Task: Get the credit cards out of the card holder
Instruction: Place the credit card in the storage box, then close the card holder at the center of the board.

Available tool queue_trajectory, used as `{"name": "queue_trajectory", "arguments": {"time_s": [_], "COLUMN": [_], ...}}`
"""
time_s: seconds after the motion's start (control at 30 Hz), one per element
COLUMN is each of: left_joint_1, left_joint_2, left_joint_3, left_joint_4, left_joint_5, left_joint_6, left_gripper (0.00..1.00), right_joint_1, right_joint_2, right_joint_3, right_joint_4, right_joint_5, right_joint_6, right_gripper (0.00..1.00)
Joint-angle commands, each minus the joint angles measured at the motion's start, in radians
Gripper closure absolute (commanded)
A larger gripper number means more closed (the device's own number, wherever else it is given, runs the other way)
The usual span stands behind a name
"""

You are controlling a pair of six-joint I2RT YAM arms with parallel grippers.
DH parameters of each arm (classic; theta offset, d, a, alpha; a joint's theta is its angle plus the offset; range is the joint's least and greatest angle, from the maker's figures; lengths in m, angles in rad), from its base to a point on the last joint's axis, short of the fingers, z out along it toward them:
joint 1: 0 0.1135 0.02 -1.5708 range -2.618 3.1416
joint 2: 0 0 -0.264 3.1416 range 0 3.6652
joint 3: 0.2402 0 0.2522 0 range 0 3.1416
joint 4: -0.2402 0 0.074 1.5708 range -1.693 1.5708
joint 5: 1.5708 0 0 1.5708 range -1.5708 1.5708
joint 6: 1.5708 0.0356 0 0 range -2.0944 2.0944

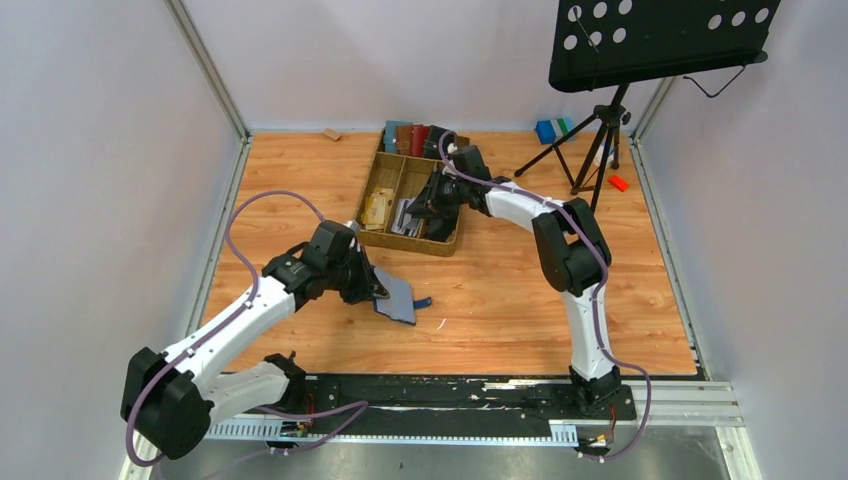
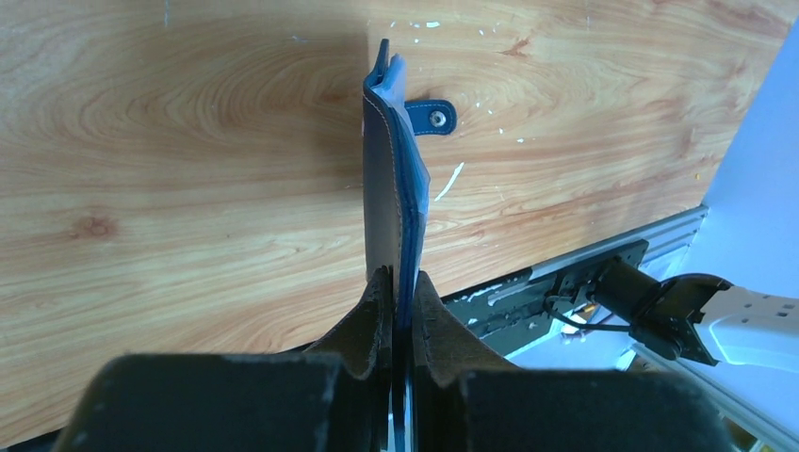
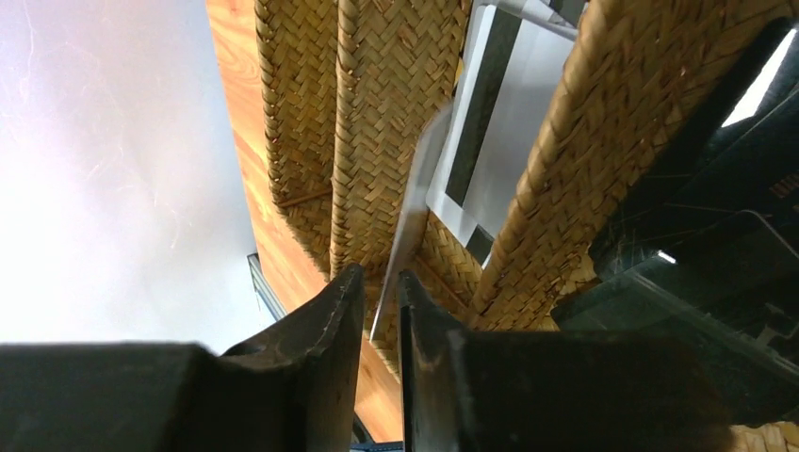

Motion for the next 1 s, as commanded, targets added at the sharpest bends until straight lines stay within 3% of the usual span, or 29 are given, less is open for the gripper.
{"name": "queue_trajectory", "arguments": {"time_s": [0.0, 0.13, 0.27, 0.53, 0.73, 0.97], "left_joint_1": [0.014, 0.023, 0.027, 0.027, 0.017, -0.047], "left_joint_2": [0.02, 0.026, 0.033, 0.044, 0.023, 0.099], "left_joint_3": [0.073, 0.087, 0.097, 0.082, 0.0, -0.033], "left_joint_4": [0.013, 0.004, 0.009, 0.071, 0.319, 0.397], "left_joint_5": [0.028, 0.03, 0.04, 0.111, 0.239, 0.205], "left_joint_6": [0.06, 0.076, 0.083, 0.076, -0.016, -0.03], "left_gripper": [1.0, 1.0, 1.0, 1.0, 1.0, 1.0], "right_joint_1": [0.009, 0.009, 0.007, 0.005, -0.008, -0.007], "right_joint_2": [0.014, -0.008, -0.067, -0.307, -0.608, -0.834], "right_joint_3": [0.043, 0.051, 0.045, -0.098, -0.352, -0.571], "right_joint_4": [0.063, 0.052, 0.002, -0.115, -0.178, -0.223], "right_joint_5": [0.005, 0.018, 0.039, 0.079, 0.129, 0.088], "right_joint_6": [0.023, 0.012, -0.04, -0.211, -0.299, -0.344], "right_gripper": [0.74, 0.6, 0.55, 0.54, 0.56, 0.56]}}
